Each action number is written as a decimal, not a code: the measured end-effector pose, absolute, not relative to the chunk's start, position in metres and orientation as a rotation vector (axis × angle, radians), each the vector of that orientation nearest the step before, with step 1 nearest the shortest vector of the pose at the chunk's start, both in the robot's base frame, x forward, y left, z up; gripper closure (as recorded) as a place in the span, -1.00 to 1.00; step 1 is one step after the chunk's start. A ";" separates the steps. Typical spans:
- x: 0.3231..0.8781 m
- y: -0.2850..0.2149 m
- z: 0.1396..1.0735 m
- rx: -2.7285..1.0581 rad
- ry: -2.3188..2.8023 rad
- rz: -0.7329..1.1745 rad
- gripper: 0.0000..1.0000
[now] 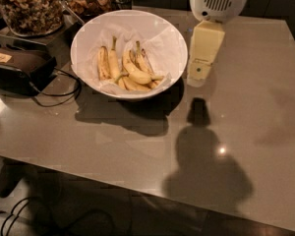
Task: Pick banana from white bowl
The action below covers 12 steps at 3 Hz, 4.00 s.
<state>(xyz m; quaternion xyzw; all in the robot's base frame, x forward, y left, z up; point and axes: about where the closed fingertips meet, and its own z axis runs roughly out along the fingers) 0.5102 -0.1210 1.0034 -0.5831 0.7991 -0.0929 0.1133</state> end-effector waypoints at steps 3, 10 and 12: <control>0.553 -0.055 1.013 -1.783 2.209 -0.230 -1.00; 0.622 0.028 1.000 -1.748 2.197 -0.104 -0.36; 0.636 0.042 0.978 -1.787 2.235 -0.103 -0.18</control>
Offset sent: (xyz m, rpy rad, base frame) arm 0.0192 0.0404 0.0037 0.0451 -0.0035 0.0616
